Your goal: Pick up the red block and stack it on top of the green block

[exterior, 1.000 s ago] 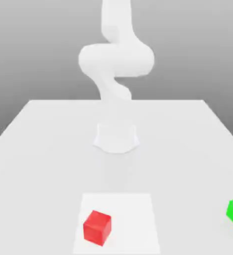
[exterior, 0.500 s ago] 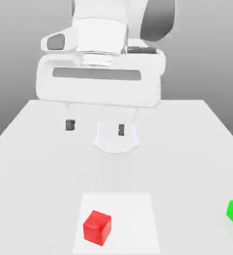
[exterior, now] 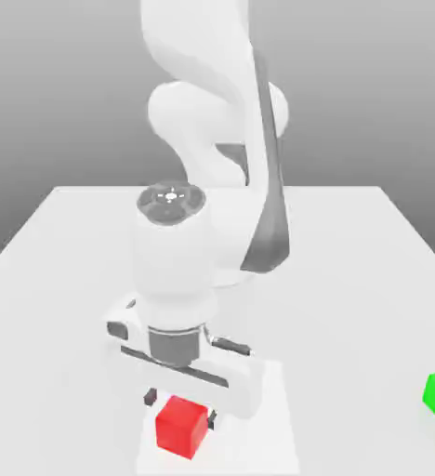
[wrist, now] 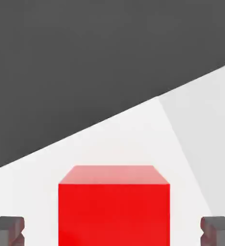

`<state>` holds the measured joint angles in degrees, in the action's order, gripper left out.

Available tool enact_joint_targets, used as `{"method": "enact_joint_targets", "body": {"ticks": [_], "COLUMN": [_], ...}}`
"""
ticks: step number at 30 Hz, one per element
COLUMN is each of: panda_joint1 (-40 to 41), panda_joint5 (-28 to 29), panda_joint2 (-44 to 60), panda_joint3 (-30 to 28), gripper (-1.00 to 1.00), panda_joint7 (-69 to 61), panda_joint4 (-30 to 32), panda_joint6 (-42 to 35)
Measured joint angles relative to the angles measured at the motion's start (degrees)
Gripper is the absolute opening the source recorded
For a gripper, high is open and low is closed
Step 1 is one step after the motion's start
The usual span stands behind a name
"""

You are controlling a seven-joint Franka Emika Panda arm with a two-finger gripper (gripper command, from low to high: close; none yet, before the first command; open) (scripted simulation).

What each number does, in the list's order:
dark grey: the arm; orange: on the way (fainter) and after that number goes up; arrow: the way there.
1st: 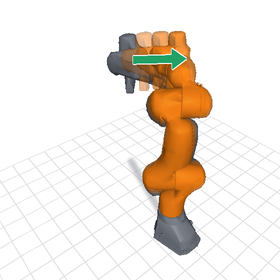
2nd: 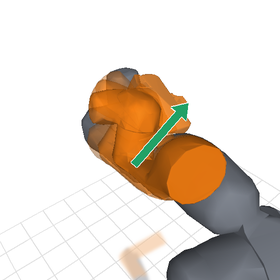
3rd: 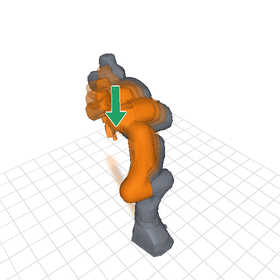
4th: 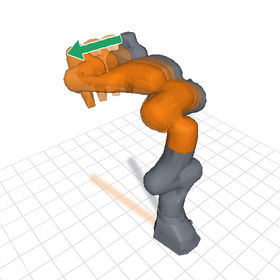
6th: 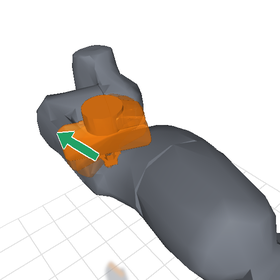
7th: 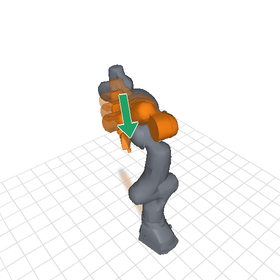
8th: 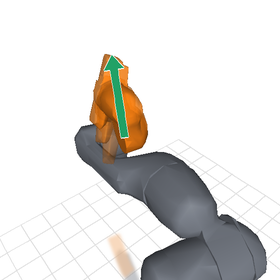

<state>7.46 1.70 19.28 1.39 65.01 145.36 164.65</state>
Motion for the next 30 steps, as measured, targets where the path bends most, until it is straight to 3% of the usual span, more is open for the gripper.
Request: {"method": "enact_joint_targets", "body": {"ticks": [6,11,23,27,28,30], "panda_joint1": [0.1,0.7,-16.2,-23.9,-25.2,-25.2], "panda_joint5": [0.1,-0.7,4.9,12.0,13.7,13.7], "panda_joint2": [0.1,-8.9,-9.0,-1.6,0.5,0.5], "panda_joint3": [0.1,0.9,19.0,20.4,19.5,19.5], "gripper": [-1.00,-1.00,-1.00,-1.00,1.00,1.00], "panda_joint7": [0.1,-0.5,-8.9,-7.6,-6.6,-6.6], "panda_joint4": [0.0,1.4,-5.7,-9.6,-10.0,-10.0], "panda_joint6": [0.1,-7.5,-15.8,-13.1,-11.5,-11.5]}}
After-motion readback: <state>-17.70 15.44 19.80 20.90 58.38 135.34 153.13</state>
